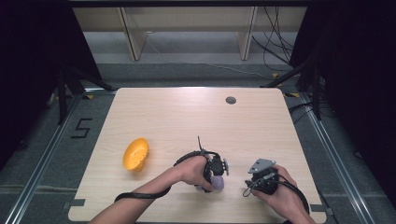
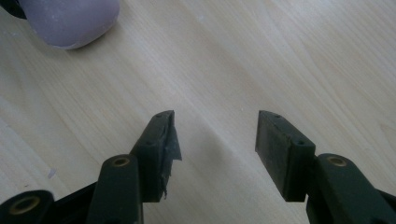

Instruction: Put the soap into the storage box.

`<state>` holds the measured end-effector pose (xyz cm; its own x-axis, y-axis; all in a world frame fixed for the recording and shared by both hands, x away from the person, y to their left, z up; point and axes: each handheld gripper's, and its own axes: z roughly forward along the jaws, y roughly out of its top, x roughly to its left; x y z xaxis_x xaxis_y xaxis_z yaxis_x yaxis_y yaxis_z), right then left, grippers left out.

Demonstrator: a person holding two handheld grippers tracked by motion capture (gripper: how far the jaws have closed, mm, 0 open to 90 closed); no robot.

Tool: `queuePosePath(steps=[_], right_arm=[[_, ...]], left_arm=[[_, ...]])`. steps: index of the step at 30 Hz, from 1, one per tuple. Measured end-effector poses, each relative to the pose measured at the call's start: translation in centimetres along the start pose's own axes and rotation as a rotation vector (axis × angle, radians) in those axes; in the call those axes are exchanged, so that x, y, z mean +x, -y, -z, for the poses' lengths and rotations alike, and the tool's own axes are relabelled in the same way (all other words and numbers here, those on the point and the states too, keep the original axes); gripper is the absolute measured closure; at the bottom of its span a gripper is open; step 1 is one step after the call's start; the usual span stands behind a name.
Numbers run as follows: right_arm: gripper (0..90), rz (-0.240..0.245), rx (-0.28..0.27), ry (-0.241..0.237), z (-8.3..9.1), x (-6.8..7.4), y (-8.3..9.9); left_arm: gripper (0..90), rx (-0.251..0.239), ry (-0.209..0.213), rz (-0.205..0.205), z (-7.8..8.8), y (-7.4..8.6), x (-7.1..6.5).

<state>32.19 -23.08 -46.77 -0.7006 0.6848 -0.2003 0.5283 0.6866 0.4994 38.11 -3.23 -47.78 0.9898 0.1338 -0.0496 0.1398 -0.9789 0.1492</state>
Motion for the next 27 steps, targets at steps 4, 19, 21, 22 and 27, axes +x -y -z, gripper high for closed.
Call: queuePosePath(steps=[4, 19, 21, 22, 27], right_arm=[[47.7, 0.000, 0.001, -0.001, 0.0, 0.0, 0.0], [46.8, 0.003, -0.004, 0.000, 0.0, -0.1, 0.0], [46.8, 0.005, -0.001, -0.001, 0.0, -0.1, 0.0], [46.7, 0.005, -0.001, -0.002, 0.0, -0.1, 0.0], [46.6, -0.002, -0.003, -0.003, 0.1, -0.1, 0.0]], left_arm=[[46.6, -0.003, -0.002, 0.046, 0.0, 0.0, -0.1], [48.2, -0.103, -0.038, 0.311, 1.4, 0.4, -0.5], [48.2, -0.106, -0.047, 0.316, 1.5, 0.5, -0.6], [48.2, -0.104, -0.048, 0.324, 1.5, 0.6, -0.6], [48.3, -0.123, -0.055, 0.342, 1.7, 0.9, -0.7]])
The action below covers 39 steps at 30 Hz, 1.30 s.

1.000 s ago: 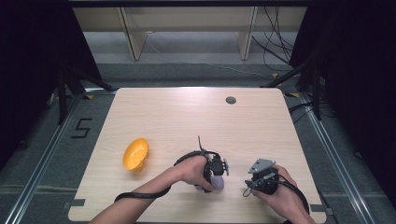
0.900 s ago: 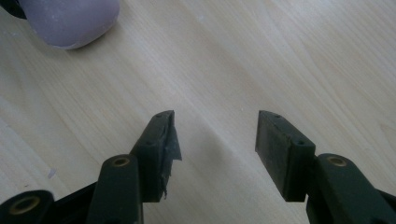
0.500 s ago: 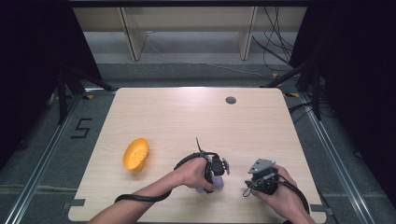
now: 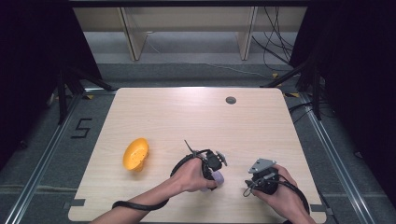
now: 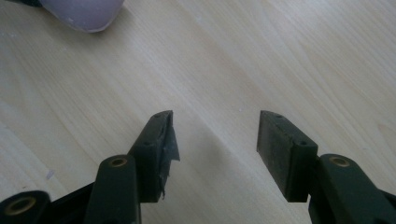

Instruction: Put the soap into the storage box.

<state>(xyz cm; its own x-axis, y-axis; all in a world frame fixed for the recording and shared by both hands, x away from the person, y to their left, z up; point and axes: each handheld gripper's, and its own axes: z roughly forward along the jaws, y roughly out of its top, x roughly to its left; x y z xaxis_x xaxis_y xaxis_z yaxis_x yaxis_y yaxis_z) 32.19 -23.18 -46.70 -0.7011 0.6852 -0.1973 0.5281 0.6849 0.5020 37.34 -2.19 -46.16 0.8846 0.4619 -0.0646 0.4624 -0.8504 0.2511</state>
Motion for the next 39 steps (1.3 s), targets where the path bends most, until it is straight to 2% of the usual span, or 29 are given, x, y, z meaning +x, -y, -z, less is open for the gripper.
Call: queuePosePath(steps=[2, 11, 14, 19, 20, 32, 39], right_arm=[[46.6, -0.020, 0.003, -0.003, 0.0, 0.1, 0.0], [46.6, -0.018, 0.004, -0.005, 0.0, 0.1, 0.0], [46.6, -0.018, 0.004, -0.005, 0.0, 0.1, 0.0], [46.6, -0.018, 0.002, -0.002, 0.0, 0.1, 0.0], [46.6, -0.018, 0.002, -0.002, 0.0, 0.1, 0.0], [46.5, -0.019, 0.002, -0.001, 0.0, 0.1, 0.0], [46.4, -0.020, 0.001, -0.001, 0.0, 0.1, 0.0]], left_arm=[[48.3, 0.000, 0.003, 0.013, 0.2, 0.1, 0.1], [48.3, -0.015, -0.006, 0.037, 0.5, 0.6, 0.6], [48.3, -0.033, -0.010, 0.062, 0.7, 0.8, 0.8], [48.4, -0.027, -0.016, 0.077, 1.0, 1.0, 1.1], [48.4, -0.039, -0.015, 0.096, 1.0, 1.1, 1.1], [48.4, -0.044, -0.020, 0.121, 1.6, 1.9, 1.8], [48.4, -0.064, -0.030, 0.149, 2.1, 2.5, 2.1]])
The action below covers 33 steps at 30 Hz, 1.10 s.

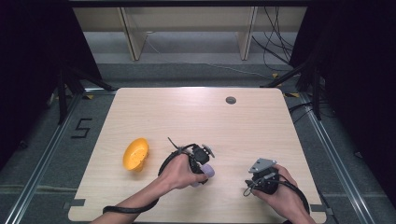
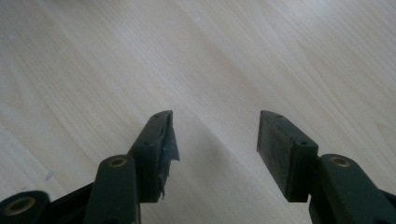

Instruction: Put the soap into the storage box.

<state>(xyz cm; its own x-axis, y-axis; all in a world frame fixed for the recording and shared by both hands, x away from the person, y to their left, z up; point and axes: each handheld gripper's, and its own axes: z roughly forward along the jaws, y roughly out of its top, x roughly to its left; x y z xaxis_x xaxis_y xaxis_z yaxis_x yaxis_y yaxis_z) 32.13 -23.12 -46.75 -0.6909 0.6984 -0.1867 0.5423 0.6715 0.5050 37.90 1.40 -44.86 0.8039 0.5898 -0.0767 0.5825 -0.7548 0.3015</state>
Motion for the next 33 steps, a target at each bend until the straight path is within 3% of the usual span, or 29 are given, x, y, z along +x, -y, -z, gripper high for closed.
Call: queuePosePath(steps=[33], right_arm=[[46.1, 0.011, -0.012, 0.009, 0.0, -0.1, 0.0]], left_arm=[[48.3, -0.042, -0.051, 0.074, 1.4, 2.0, 1.1]])
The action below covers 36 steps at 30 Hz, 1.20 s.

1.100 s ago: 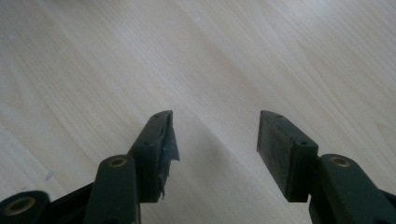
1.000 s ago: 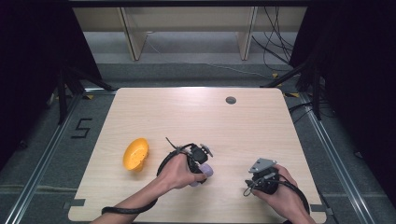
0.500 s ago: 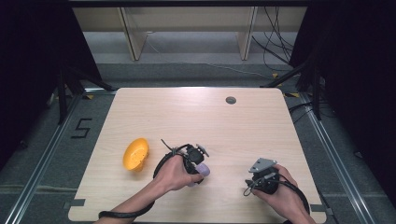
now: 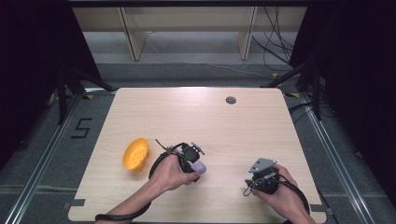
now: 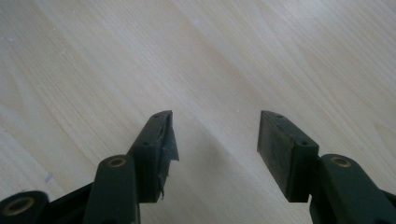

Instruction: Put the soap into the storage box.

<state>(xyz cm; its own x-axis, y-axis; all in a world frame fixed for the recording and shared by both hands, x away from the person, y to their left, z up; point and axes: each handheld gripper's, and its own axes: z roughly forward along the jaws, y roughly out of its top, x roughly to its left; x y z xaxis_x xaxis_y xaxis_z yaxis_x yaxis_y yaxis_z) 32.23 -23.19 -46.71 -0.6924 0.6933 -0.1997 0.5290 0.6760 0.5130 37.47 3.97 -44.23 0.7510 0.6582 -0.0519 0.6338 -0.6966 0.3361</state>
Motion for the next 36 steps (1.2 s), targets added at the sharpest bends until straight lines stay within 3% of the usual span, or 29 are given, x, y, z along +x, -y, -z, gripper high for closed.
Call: queuePosePath(steps=[17, 21, 22, 28, 35, 36], right_arm=[[45.9, -0.002, -0.002, 0.005, 0.0, 0.0, 0.0], [45.9, -0.003, -0.003, 0.005, 0.0, 0.0, 0.0], [45.9, -0.005, -0.003, 0.001, 0.0, 0.0, 0.0], [45.9, -0.023, -0.004, 0.000, 0.1, 0.1, 0.0], [45.8, -0.020, -0.004, -0.002, 0.1, 0.1, 0.0], [45.8, -0.002, -0.004, -0.001, 0.1, -0.1, 0.0]], left_arm=[[48.4, -0.009, -0.007, 0.025, 0.6, 0.7, 0.6], [48.4, -0.011, -0.013, 0.015, 0.7, 0.8, 0.8], [48.4, -0.021, -0.015, 0.029, 0.8, 0.8, 0.7], [48.4, -0.015, -0.015, 0.014, 1.0, 0.9, 1.0], [48.4, -0.030, -0.020, 0.037, 1.3, 1.2, 1.1], [48.4, -0.023, -0.022, 0.026, 1.5, 1.2, 1.3]])
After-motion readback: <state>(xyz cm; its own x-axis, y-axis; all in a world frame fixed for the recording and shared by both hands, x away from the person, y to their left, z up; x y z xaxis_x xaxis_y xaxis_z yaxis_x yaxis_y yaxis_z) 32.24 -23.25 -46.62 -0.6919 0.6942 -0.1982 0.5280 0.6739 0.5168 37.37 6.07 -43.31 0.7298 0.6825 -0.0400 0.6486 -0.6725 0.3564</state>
